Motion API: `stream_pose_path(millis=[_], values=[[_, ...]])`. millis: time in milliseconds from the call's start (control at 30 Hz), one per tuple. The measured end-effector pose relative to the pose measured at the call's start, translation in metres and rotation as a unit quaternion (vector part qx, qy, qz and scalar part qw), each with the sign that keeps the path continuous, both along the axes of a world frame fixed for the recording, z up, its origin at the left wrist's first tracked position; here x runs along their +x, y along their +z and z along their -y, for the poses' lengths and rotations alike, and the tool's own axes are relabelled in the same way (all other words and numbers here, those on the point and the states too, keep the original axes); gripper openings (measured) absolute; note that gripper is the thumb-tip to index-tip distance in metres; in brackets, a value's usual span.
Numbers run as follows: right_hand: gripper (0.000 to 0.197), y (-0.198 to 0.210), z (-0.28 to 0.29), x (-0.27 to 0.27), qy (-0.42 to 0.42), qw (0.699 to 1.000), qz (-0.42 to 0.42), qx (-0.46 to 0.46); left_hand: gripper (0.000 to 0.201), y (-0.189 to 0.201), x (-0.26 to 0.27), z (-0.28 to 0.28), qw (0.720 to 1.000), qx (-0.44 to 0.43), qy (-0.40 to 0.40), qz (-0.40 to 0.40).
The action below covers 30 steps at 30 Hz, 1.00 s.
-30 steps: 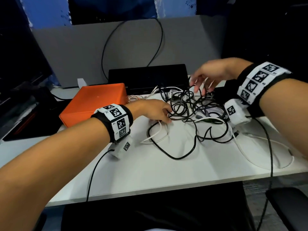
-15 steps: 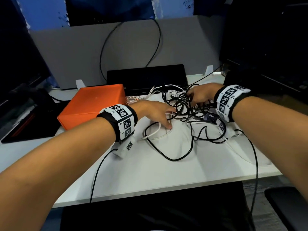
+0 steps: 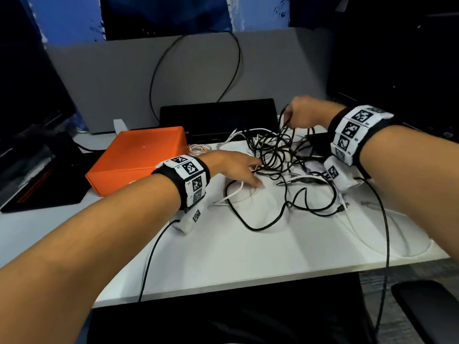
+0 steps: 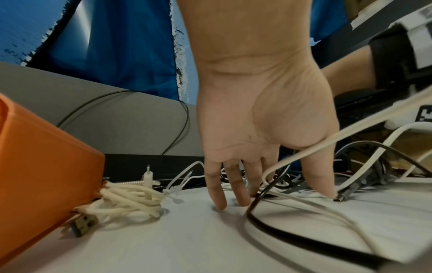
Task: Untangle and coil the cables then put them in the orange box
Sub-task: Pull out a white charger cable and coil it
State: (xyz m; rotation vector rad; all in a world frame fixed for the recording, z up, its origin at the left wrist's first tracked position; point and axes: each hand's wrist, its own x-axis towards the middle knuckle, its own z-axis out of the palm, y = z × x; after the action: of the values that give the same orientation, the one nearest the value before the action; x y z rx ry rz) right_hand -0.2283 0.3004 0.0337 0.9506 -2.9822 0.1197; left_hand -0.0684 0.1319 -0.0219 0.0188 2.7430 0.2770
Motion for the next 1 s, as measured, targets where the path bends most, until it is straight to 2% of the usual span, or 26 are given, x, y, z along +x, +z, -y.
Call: stream_pose_path(millis=[33, 100, 133, 167, 233, 300, 367, 433, 567, 733, 833, 933, 1000], values=[[0.019, 0.003, -0.002, 0.004, -0.007, 0.996, 0.083, 0.039, 0.079, 0.000, -0.001, 0.000, 1.000, 0.000, 0.000, -0.004], [0.018, 0.006, -0.006, 0.015, -0.031, 0.958, 0.278, 0.057, 0.068, -0.001, -0.002, -0.001, 1.000, -0.010, -0.006, -0.018], [0.022, 0.006, -0.008, 0.019, -0.042, 0.938, 0.343, 0.036, 0.065, -0.002, -0.002, -0.001, 1.000, -0.013, -0.008, -0.023], [0.031, 0.005, -0.009, 0.021, -0.051, 0.926, 0.374, 0.009, 0.062, -0.003, -0.002, -0.002, 0.999, -0.013, -0.008, -0.028], [0.039, -0.002, -0.009, 0.019, -0.067, 0.928, 0.366, -0.033, 0.058, -0.002, -0.002, -0.002, 0.999, -0.015, -0.011, -0.037], [0.029, -0.020, -0.008, 0.015, -0.087, 0.954, 0.284, -0.041, 0.055, -0.002, -0.002, -0.003, 0.999, -0.025, -0.020, -0.037], [0.024, -0.038, -0.007, 0.012, -0.091, 0.976, 0.196, -0.004, 0.055, -0.002, -0.003, -0.002, 0.998, -0.033, -0.032, -0.035], [0.024, -0.050, -0.002, 0.014, -0.064, 0.987, 0.140, 0.048, 0.061, -0.003, -0.002, -0.001, 0.998, -0.035, -0.039, -0.034], [0.021, -0.054, 0.004, 0.019, -0.020, 0.992, 0.052, 0.116, 0.066, -0.004, -0.001, -0.002, 0.998, -0.036, -0.044, -0.039], [0.023, -0.049, -0.001, 0.013, -0.025, 0.996, 0.016, 0.087, 0.060, -0.007, 0.001, -0.002, 0.998, -0.024, -0.043, -0.042], [0.047, -0.008, -0.009, 0.011, -0.025, 0.997, 0.059, 0.049, 0.054, -0.009, -0.003, -0.001, 0.997, -0.026, -0.054, -0.047], [0.039, 0.040, -0.023, 0.010, -0.022, 0.983, 0.183, -0.003, 0.045, -0.007, -0.005, -0.005, 0.996, -0.042, -0.057, -0.053], [0.034, 0.065, -0.035, 0.013, -0.027, 0.971, 0.236, -0.041, 0.044, -0.005, -0.007, -0.008, 0.996, -0.048, -0.053, -0.049]])
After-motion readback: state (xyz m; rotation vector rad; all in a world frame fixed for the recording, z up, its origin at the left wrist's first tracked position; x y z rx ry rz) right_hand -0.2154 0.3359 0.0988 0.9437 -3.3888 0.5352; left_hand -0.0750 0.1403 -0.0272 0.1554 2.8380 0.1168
